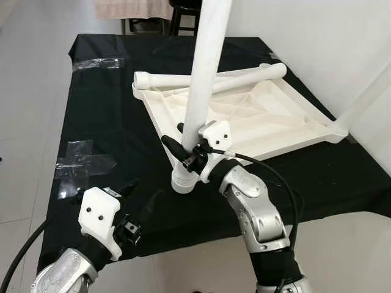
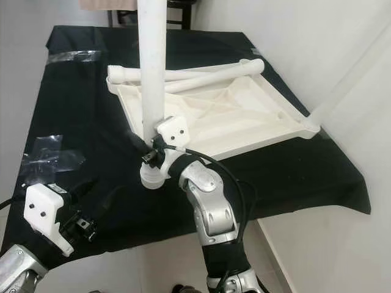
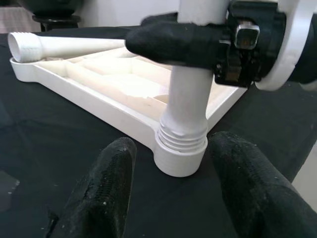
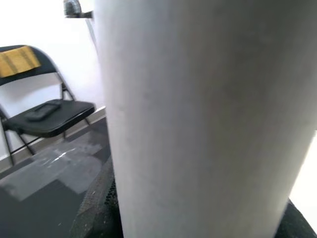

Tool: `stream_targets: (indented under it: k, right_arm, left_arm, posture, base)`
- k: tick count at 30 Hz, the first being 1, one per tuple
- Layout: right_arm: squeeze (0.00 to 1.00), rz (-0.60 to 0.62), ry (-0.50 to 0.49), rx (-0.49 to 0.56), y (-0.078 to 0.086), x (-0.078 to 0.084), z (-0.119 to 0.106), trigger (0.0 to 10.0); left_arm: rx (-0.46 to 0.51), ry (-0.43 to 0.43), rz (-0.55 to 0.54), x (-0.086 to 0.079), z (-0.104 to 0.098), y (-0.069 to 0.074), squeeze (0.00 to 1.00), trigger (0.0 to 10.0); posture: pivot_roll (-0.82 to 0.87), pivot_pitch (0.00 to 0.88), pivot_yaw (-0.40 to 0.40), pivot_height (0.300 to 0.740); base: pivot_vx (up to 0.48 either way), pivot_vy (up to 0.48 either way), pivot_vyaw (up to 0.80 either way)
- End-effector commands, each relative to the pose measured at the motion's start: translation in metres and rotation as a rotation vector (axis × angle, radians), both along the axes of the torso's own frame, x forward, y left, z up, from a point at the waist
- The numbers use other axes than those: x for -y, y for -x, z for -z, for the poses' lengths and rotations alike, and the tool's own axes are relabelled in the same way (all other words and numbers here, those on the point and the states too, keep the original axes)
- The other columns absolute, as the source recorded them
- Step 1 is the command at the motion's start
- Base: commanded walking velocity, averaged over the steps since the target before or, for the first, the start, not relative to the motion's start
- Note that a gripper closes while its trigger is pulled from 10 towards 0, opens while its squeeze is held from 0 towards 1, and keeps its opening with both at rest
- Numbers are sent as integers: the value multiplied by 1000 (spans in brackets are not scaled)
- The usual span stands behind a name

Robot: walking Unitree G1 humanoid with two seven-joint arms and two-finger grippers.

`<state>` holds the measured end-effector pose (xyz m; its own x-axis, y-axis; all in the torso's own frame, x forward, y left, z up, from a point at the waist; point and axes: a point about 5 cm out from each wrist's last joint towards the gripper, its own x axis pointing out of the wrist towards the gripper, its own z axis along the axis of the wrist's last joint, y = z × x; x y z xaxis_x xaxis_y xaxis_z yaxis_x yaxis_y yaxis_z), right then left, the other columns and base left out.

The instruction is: Building children table

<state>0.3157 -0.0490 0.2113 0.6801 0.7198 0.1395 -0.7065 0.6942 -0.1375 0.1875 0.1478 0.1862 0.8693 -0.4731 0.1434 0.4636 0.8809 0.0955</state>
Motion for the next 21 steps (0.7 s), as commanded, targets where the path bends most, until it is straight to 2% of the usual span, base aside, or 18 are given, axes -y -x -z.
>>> stream_targets:
  k: [1, 4, 5, 6, 7, 8, 9, 10, 11, 13, 14, 17, 21]
  right_arm:
    - [0, 14, 84, -116, -5, 6, 26, 10000]
    - [0, -52, 65, -103, -5, 1, 15, 10000]
    - [1000, -98, 50, -73, -4, -1, 5, 10000]
    - [1000, -98, 50, -73, -4, -1, 5, 10000]
    - [1000, -154, 29, -43, -5, -2, -6, 10000]
    - [1000, -263, 30, 8, -3, -4, -18, 10000]
    - [1000, -263, 30, 8, -3, -4, -18, 10000]
    - [1000, -332, 35, 40, -2, -5, -25, 10000]
    - [718, -440, 63, 54, -1, -5, -28, 10000]
    - [718, -440, 63, 54, -1, -5, -28, 10000]
    - [0, -496, 127, 71, -4, -4, -27, 10000]
    - [0, -637, 202, 44, -14, -3, -24, 10000]
    - [0, -720, 188, 34, -16, -3, -28, 10000]
  left_arm:
    - [-25, 7, 4, 1, 5, 0, 0, 10000]
    - [-24, 8, 0, 0, 5, -1, 0, 10000]
    - [-23, 7, 0, 0, 5, -1, 0, 10000]
    - [-23, 7, 0, 0, 5, -1, 0, 10000]
    - [-22, 5, 0, 0, 5, -1, 0, 10000]
    - [-21, 5, 0, 0, 4, -2, 0, 10000]
    - [-21, 5, 0, 0, 4, -2, 0, 10000]
    - [-20, 5, 1, 0, 4, -2, 0, 10000]
    - [-21, 5, 1, 0, 4, -2, 0, 10000]
    - [-21, 5, 1, 0, 4, -2, 0, 10000]
    - [-22, 4, 1, -1, 4, -1, 0, 10000]
    - [-24, 2, -3, -2, 5, 0, 0, 10000]
    - [-29, -4, -9, -3, 6, 1, 0, 10000]
  posture:
    - [122, 197, -141, 740]
    - [121, 197, -138, 740]
    - [121, 197, -136, 740]
    - [121, 197, -136, 740]
    - [122, 198, -133, 740]
    - [126, 199, -134, 740]
    - [126, 199, -134, 740]
    - [126, 199, -134, 740]
    - [127, 199, -131, 740]
    - [127, 199, -131, 740]
    - [135, 200, -132, 740]
    - [138, 201, -133, 740]
    - [150, 204, -134, 740]
  base:
    - [0, 0, 0]
    - [0, 0, 0]
    - [0, 0, 0]
    - [0, 0, 0]
    - [0, 0, 0]
    - [0, 0, 0]
    - [0, 0, 0]
    - [0, 0, 0]
    - [0, 0, 0]
    - [0, 0, 0]
    - [0, 0, 0]
    - [0, 0, 0]
    - [0, 0, 0]
